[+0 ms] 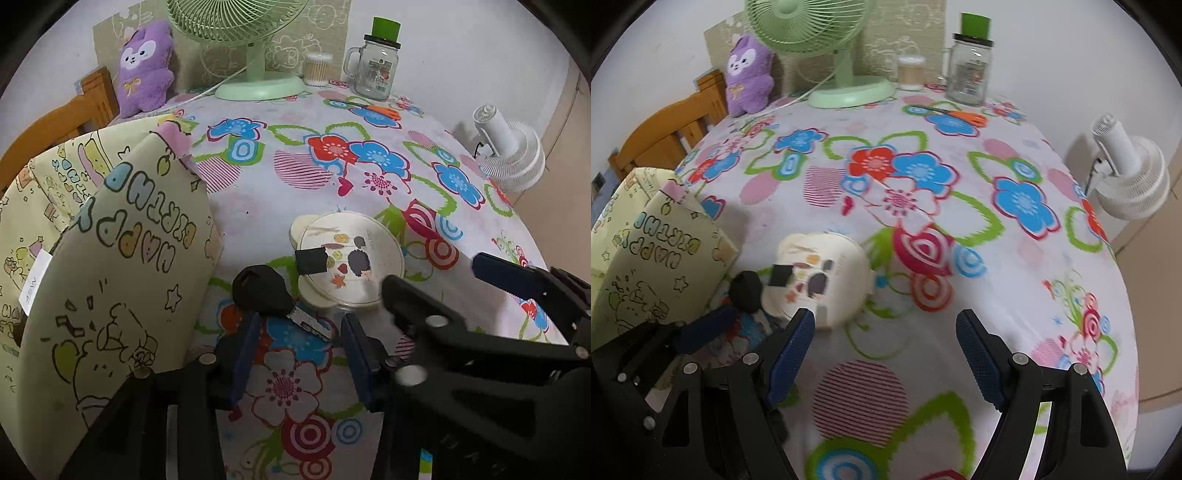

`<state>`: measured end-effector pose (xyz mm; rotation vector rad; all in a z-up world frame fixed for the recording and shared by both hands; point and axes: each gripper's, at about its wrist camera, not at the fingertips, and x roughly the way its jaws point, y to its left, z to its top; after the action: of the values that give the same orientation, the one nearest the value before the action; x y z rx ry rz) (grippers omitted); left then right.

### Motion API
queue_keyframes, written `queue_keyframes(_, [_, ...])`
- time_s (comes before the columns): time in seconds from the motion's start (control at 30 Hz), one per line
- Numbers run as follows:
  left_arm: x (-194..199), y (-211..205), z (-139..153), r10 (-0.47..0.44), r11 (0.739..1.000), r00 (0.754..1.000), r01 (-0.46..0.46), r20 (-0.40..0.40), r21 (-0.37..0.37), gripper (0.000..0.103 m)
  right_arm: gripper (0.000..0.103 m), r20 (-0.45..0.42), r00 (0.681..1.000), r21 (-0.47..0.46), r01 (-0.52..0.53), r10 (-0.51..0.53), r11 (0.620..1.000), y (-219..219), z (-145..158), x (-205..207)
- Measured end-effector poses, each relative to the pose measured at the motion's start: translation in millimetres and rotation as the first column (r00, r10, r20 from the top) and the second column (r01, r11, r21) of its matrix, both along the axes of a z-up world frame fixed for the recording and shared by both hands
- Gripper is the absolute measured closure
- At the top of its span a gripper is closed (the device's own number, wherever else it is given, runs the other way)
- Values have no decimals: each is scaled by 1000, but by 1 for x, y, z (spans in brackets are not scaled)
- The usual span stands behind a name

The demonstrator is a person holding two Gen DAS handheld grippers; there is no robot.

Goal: Organize rigid objects
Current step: 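Grasp the black key fob with the left tool while the right tool grasps the cream cartoon coaster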

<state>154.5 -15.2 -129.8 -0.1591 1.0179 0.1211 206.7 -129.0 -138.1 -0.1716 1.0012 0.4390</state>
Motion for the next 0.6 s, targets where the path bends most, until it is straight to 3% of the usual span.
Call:
queue_keyframes(0.13, [2,4,0,-9,1000,1000,9,9,-20,48,20,-2,999,2,-40,40,999,15,0,3])
queue_keyframes(0.2, [2,5,0,-19,999,1000,20,13,-27,43,14,-5,999,-6,-49,49,999,22,-2,5])
queue_keyframes(0.47, [6,15,-2,-16,999,1000,17,24,-43,36,11,-85,990,46,-107,111,993,41,-17,19])
queue_keyframes(0.6, [6,15,-2,-30,999,999,31,32,-39,32,8,-81,990,36,-112,115,993,45,-21,23])
